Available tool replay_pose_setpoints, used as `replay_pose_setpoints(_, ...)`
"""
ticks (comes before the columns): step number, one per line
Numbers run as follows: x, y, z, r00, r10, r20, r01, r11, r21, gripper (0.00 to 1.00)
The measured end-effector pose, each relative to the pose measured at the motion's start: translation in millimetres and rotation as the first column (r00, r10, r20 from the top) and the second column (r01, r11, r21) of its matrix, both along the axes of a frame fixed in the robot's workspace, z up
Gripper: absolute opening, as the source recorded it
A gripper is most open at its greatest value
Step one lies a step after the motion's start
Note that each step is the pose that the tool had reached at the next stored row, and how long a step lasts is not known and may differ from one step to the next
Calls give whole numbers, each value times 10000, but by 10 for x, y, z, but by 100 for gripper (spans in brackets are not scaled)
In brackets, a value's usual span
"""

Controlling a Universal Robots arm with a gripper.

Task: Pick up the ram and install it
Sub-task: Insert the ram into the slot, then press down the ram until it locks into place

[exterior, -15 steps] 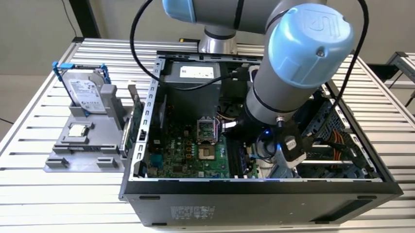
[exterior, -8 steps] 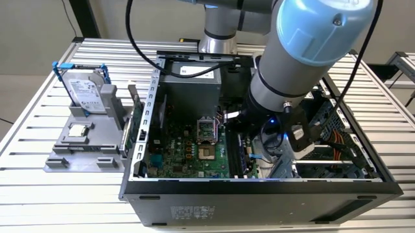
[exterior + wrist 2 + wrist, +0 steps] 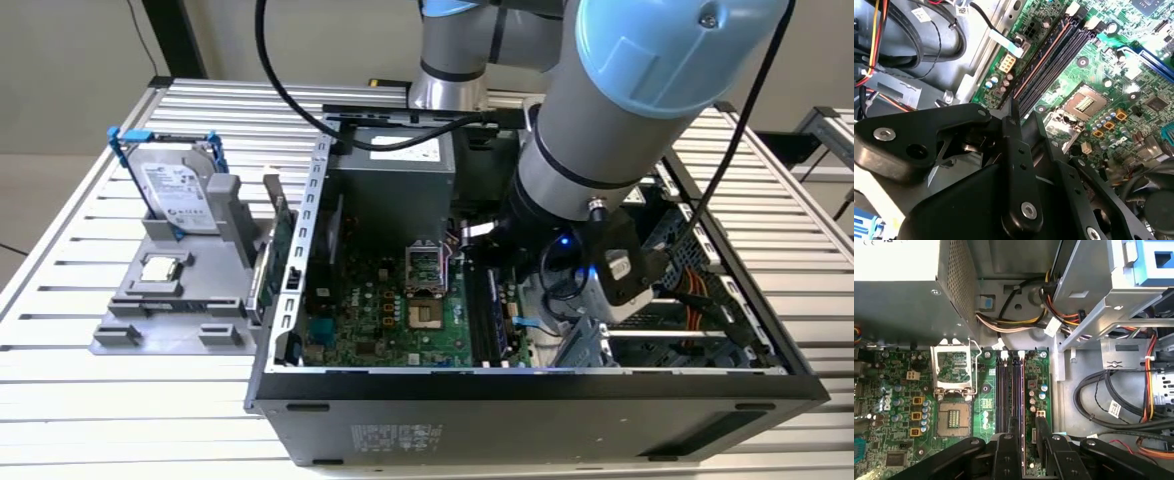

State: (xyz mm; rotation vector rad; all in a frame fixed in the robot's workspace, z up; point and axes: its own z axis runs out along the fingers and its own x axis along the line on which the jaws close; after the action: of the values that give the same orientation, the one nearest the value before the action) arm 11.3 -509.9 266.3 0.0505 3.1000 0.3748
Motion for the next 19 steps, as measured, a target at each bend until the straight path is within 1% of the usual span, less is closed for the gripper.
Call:
replay_pose_setpoints(10,0,-1,9,10000,0,-1,0,10000,-4,100)
replay_pose_setpoints(13,0,0,51,10000,0,-1,0,10000,-3,100)
replay_pose_setpoints(15,0,0,125,10000,0,-2,0,10000,-4,100)
replay_pose_setpoints(17,0,0,171,10000,0,-1,0,10000,-4,100)
replay_pose_setpoints(19,0,0,189,10000,1,0,-1,10000,-1,100)
